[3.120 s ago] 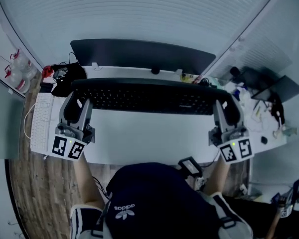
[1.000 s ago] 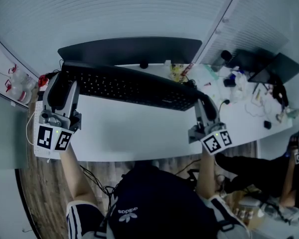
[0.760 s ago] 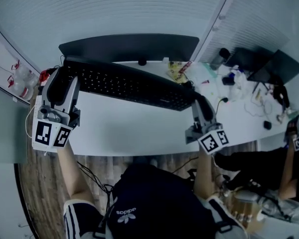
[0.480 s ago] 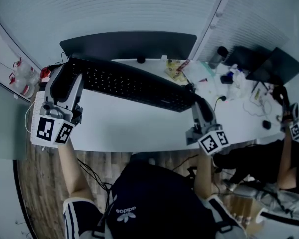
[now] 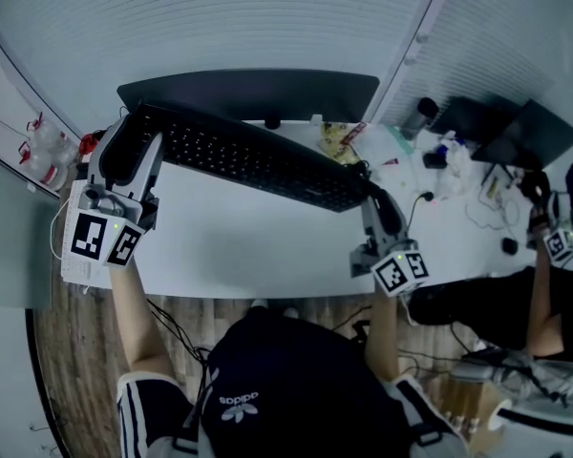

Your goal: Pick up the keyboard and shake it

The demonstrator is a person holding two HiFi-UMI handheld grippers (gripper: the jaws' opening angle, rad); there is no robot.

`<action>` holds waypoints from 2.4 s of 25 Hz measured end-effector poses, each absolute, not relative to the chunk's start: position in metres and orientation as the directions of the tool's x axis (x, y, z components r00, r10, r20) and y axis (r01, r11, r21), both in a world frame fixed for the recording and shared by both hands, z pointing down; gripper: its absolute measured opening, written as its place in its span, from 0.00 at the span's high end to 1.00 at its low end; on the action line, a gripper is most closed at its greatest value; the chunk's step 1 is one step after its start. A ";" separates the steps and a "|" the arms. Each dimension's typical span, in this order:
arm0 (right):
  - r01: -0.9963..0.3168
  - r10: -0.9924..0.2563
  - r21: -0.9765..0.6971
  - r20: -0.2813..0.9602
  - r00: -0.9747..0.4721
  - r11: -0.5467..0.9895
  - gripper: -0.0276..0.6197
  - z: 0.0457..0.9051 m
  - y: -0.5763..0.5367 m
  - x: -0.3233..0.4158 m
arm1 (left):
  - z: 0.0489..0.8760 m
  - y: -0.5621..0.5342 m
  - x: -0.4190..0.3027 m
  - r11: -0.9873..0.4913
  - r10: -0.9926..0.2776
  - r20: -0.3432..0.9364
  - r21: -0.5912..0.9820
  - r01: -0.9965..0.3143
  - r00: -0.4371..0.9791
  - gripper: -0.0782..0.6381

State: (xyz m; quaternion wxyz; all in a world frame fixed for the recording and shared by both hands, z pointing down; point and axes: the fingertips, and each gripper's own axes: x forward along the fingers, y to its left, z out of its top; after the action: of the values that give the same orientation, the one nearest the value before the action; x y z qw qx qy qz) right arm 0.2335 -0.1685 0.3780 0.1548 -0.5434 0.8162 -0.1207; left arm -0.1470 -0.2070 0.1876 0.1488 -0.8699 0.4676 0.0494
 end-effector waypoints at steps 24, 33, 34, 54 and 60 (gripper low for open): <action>-0.823 -0.934 -0.448 -0.105 -0.341 0.351 0.72 0.401 -0.183 0.226 | 0.191 -0.215 -0.148 -0.586 -0.743 -0.247 -0.208 -0.783 0.622 0.59; -0.842 -0.938 -0.418 -0.098 -0.332 0.342 0.72 0.394 -0.176 0.226 | 0.189 -0.206 -0.156 -0.635 -0.707 -0.269 -0.163 -0.755 0.654 0.59; -0.836 -0.936 -0.425 -0.101 -0.337 0.347 0.72 0.396 -0.173 0.226 | 0.189 -0.204 -0.156 -0.645 -0.700 -0.268 -0.161 -0.747 0.662 0.59; -0.836 -0.943 -0.442 -0.092 -0.319 0.326 0.71 0.385 -0.179 0.222 | 0.199 -0.215 -0.165 -0.676 -0.695 -0.255 -0.088 -0.732 0.673 0.60; -0.858 -0.951 -0.416 -0.065 -0.303 0.302 0.71 0.387 -0.187 0.227 | 0.203 -0.222 -0.164 -0.683 -0.695 -0.249 -0.061 -0.727 0.674 0.60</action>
State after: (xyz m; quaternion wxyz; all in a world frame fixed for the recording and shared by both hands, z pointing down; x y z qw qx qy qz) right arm 0.2269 -0.1870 0.3866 0.1513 -0.5705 0.7925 -0.1535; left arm -0.1642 -0.2222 0.2029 0.0776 -0.9116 0.3902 0.1034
